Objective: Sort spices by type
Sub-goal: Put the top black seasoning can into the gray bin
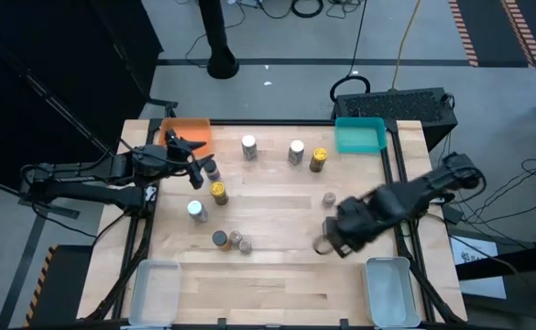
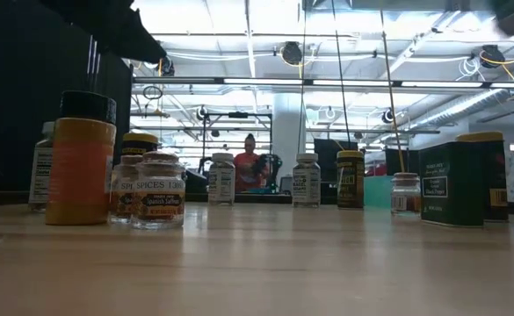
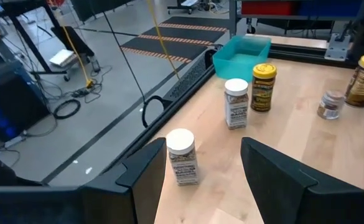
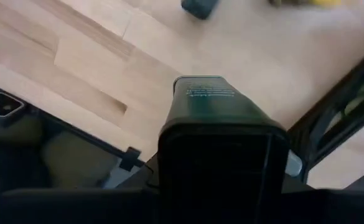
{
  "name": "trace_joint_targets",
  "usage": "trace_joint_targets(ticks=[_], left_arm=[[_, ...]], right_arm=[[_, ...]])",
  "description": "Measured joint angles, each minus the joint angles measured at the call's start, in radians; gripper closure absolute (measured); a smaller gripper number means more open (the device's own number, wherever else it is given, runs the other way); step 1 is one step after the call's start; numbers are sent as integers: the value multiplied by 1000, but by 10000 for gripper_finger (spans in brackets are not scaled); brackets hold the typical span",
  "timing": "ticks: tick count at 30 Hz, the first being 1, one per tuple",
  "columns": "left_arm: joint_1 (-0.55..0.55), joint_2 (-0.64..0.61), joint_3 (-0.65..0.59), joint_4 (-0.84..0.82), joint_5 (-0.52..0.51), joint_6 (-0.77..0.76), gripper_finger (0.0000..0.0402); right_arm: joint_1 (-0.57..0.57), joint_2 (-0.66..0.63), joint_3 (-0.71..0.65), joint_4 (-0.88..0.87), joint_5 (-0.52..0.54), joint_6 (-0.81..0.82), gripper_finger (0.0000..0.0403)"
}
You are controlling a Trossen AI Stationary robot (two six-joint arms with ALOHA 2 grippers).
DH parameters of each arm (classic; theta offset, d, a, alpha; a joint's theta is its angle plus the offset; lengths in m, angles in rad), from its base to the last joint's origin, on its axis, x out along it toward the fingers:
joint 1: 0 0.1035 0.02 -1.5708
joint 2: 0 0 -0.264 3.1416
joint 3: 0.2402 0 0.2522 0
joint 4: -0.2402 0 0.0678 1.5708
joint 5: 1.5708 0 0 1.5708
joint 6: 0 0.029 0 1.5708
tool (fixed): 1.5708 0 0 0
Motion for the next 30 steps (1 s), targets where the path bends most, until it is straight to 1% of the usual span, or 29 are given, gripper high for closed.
trace_joint_targets(ticks=[2,5,9,14,17,20,24,30], left_arm=[[0,0,0,-5,3,-5,188],[0,0,-3,-4,3,-5,188],[0,0,-8,4,3,-6,188],[0,0,-8,9,3,-33,188],[0,0,-8,6,3,-61,188],[0,0,-8,10,2,-82,188],[0,0,-8,26,1,-84,188],[0,0,-8,71,-2,-84,188]], right_arm=[[69,-32,-12,-1,25,127,310],[160,-88,-67,4,29,319,310],[263,-140,-166,94,61,484,310],[384,-184,-312,282,105,624,310],[454,-190,-390,383,104,702,310],[509,-190,-438,459,104,778,310],[549,-176,-456,470,103,833,310],[559,-169,-456,433,124,852,310]])
